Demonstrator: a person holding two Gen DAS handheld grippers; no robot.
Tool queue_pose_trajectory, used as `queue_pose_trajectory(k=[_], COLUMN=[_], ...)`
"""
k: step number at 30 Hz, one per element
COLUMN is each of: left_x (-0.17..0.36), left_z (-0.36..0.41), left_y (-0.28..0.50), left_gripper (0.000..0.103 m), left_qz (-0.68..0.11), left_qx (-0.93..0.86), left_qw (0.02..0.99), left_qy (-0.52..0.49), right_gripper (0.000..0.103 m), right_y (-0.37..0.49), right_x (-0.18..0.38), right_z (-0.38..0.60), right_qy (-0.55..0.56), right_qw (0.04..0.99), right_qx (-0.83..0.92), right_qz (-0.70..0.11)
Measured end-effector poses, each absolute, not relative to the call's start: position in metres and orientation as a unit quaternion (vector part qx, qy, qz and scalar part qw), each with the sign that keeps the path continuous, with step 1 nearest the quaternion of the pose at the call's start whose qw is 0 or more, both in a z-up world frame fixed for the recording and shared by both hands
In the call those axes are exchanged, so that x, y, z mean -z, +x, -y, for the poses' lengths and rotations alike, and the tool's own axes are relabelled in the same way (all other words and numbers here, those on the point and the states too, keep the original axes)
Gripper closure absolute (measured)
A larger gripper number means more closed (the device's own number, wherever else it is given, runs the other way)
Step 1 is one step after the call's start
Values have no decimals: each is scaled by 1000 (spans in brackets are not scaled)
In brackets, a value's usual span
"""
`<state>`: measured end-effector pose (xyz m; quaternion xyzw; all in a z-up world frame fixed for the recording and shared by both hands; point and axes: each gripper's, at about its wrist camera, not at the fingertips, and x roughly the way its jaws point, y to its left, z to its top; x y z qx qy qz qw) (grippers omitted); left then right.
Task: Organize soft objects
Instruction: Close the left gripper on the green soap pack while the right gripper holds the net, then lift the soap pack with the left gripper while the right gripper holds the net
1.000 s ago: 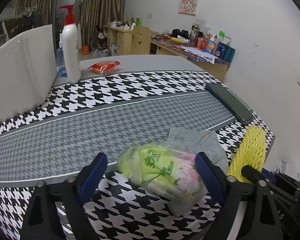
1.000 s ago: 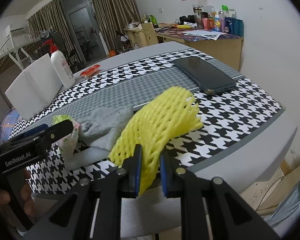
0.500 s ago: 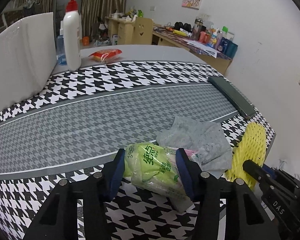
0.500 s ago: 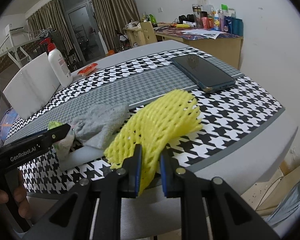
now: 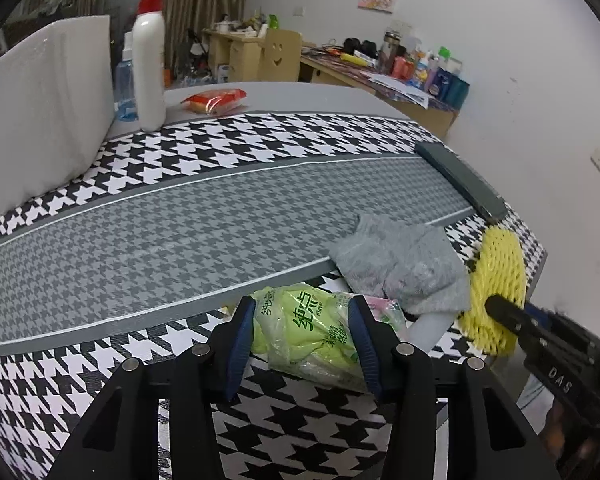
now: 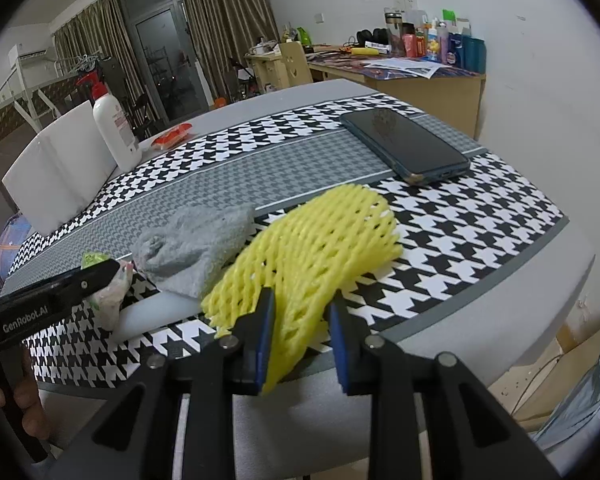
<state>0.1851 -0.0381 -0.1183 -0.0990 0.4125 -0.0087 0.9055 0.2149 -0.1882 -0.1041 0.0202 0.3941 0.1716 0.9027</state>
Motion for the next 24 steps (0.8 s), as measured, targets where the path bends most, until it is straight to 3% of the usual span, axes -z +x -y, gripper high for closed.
queue_pose_trajectory(k=[4, 6, 14, 16, 18, 24], left_x=[120, 120, 121, 120, 120, 120], left_z=[39, 35, 24, 26, 31, 35], left_y=[184, 183, 173, 171, 170, 168], left_gripper=[47, 22, 21, 30, 55, 58], left_qz=[-416, -420, -420, -420, -419, -417], left_qx=[13, 5, 16, 25, 29, 44], left_qw=[905, 903, 902, 903, 904, 905], left_qy=[-87, -90, -98, -93, -77, -69], right_gripper=[73, 73, 73, 73, 73, 73], right_y=[215, 216, 215, 215, 215, 215], right_x=[104, 104, 105, 104, 104, 104], right_z=[188, 187, 185, 184, 184, 184], right_qy=[21, 22, 17, 16, 15, 16], right_qw=[903, 903, 904, 905, 905, 905], right_qx=[-171, -172, -170, -168, -168, -166], right_qz=[-394, -394, -391, -391, -390, -390])
